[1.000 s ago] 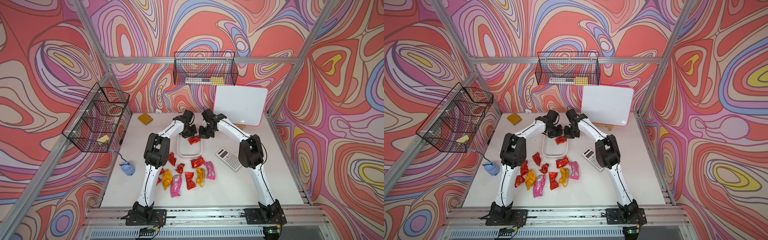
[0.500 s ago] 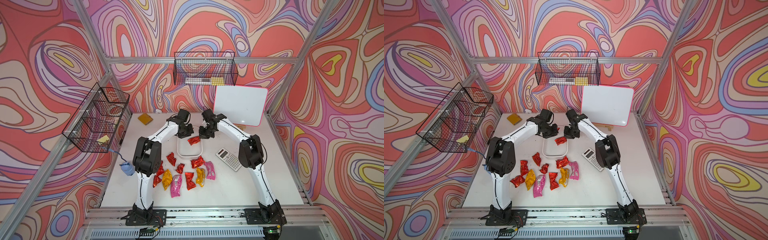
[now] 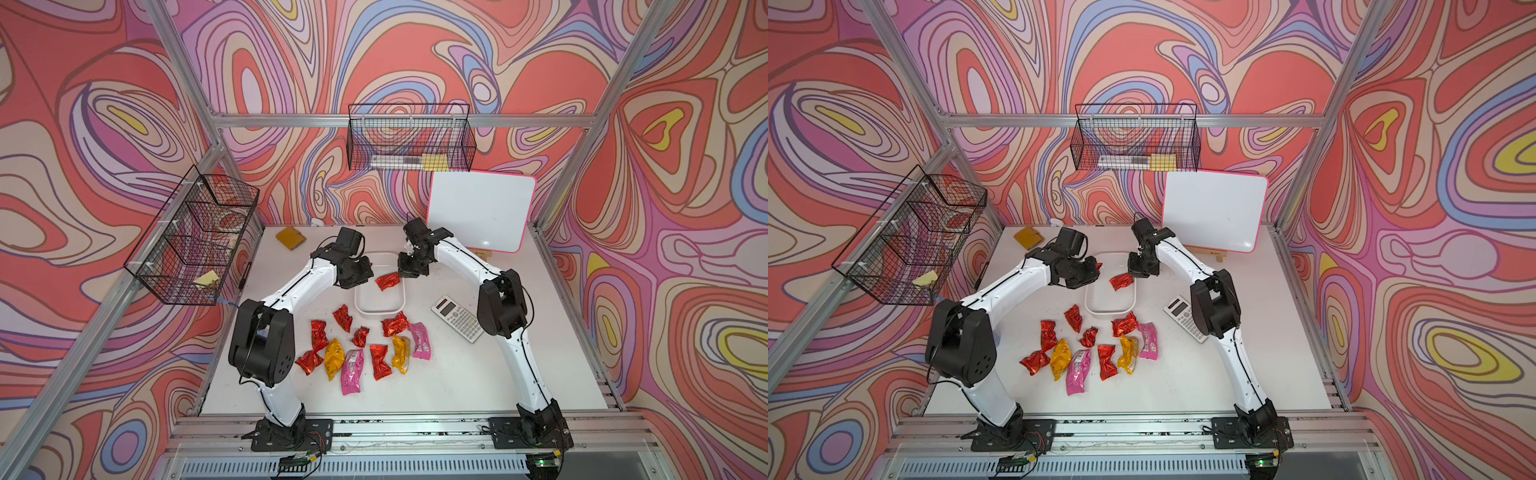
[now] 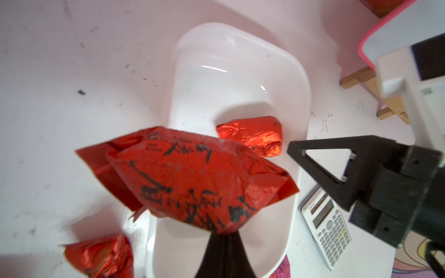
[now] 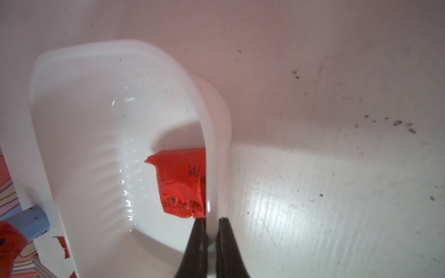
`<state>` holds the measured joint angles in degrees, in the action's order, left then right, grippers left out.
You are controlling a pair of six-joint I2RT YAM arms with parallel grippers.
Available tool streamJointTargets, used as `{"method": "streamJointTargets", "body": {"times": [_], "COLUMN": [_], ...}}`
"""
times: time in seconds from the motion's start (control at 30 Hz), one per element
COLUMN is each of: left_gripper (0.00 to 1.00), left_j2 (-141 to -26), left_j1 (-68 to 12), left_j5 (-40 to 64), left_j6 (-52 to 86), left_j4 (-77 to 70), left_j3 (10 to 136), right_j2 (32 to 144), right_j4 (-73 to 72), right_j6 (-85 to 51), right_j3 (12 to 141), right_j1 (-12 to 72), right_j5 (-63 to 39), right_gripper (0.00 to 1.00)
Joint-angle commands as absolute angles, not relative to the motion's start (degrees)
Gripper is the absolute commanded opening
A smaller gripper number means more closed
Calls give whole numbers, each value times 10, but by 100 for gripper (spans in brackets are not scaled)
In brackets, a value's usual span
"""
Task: Take the tea bags out of the storage box
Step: Place the tea bag at the center of the board.
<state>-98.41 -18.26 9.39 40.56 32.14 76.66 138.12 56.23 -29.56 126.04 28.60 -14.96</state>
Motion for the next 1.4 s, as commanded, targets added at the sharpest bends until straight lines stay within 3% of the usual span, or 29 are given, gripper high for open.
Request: {"method": "streamJointTargets", "body": {"times": [0.0, 0.67, 0.87, 1.0, 1.37], "left_gripper": [0, 0, 32, 45, 46], "left_j2": [-958, -1010, -983, -962, -987], "left_j1": [-158, -83, -83, -83, -185], "left_j5": [83, 97, 96, 109, 148], "left_j6": [432, 465, 450, 422, 262], "left_j4": [307, 285, 295, 310, 332], "left_j3": [711, 639, 651, 682, 801], "right_j2": [1367, 1373, 1375, 1374, 1365], "right_j4": [562, 569, 572, 569, 565], "right_j6": [-290, -290, -288, -289, -289], "right_j3": [1254, 1265, 1271, 1269, 1260], "right_j1": [289, 290, 289, 290, 289], "right_j5": [-148, -150, -149, -149, -145], "right_gripper": [0, 0, 0, 0, 0]}}
